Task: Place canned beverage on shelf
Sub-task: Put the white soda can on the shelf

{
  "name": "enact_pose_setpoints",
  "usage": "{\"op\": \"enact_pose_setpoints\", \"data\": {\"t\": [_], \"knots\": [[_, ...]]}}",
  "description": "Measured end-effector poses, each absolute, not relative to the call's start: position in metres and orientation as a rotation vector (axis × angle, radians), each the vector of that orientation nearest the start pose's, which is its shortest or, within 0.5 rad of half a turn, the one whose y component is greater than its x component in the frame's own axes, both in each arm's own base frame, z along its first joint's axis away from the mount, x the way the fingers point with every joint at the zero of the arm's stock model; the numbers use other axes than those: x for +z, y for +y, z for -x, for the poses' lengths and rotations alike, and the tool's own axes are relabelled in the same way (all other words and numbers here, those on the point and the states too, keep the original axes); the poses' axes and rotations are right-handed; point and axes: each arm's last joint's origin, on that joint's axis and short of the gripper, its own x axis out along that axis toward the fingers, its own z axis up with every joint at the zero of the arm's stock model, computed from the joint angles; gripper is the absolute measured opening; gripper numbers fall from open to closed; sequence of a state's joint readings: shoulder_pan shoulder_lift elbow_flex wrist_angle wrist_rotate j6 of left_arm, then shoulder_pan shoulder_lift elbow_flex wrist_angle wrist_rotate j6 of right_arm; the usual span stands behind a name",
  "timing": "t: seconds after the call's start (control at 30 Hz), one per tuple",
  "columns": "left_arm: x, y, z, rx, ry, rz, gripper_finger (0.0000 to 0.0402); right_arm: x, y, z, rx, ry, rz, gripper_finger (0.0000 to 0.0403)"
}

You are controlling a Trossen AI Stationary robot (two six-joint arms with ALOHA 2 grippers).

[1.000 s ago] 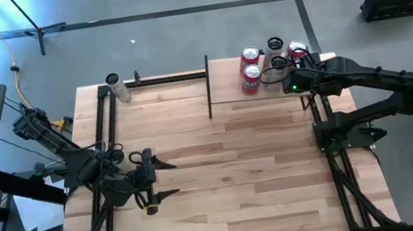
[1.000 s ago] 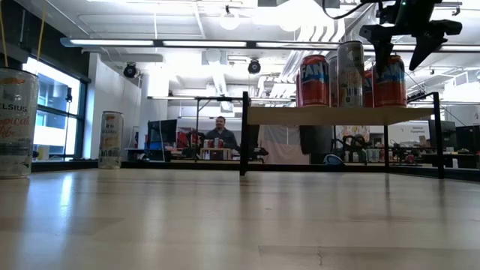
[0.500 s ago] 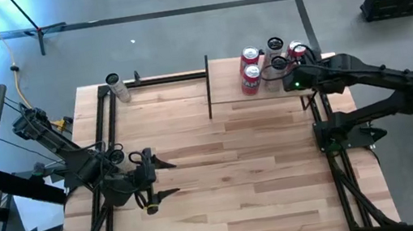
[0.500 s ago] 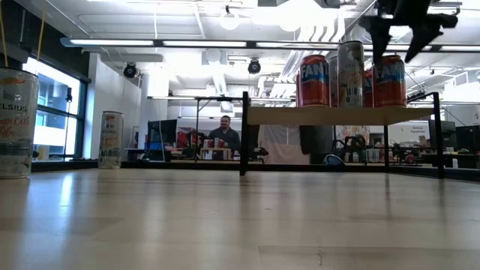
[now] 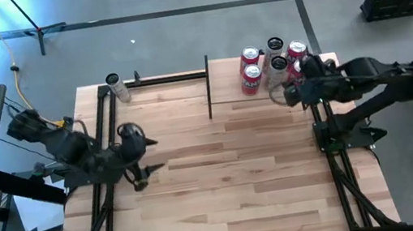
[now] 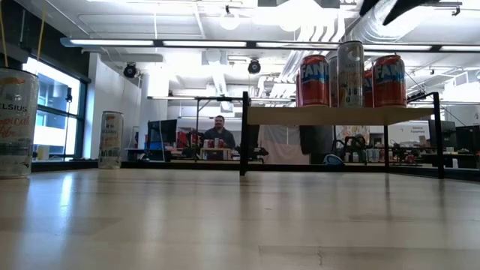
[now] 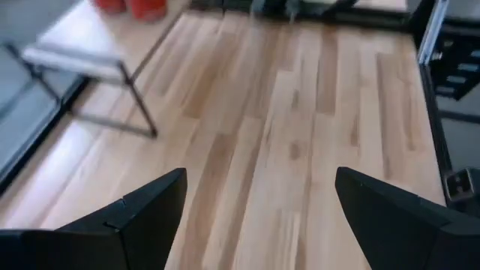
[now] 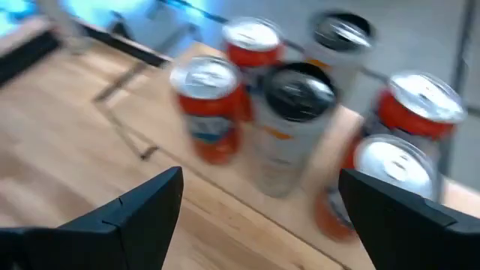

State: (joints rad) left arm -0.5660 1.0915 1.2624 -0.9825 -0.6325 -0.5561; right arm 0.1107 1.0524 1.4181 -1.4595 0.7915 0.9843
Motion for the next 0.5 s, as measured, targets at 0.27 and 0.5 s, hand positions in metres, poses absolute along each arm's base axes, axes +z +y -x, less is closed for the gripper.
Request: {"op": "enact_pose_setpoints", "data": {"t": [0.27,0.5], "knots": [[0.373,-0.055,-0.137,0.418,1.102,0.280,0.0333,0.380,0.035,-0.155,-0.811,0.525,-0.222,0.0341],[0.366,-0.053,-0.137,0.437,1.139,0.239,0.0333,0.369,0.055,-0.165,-0.727,0.475,-0.164,0.0341]]}}
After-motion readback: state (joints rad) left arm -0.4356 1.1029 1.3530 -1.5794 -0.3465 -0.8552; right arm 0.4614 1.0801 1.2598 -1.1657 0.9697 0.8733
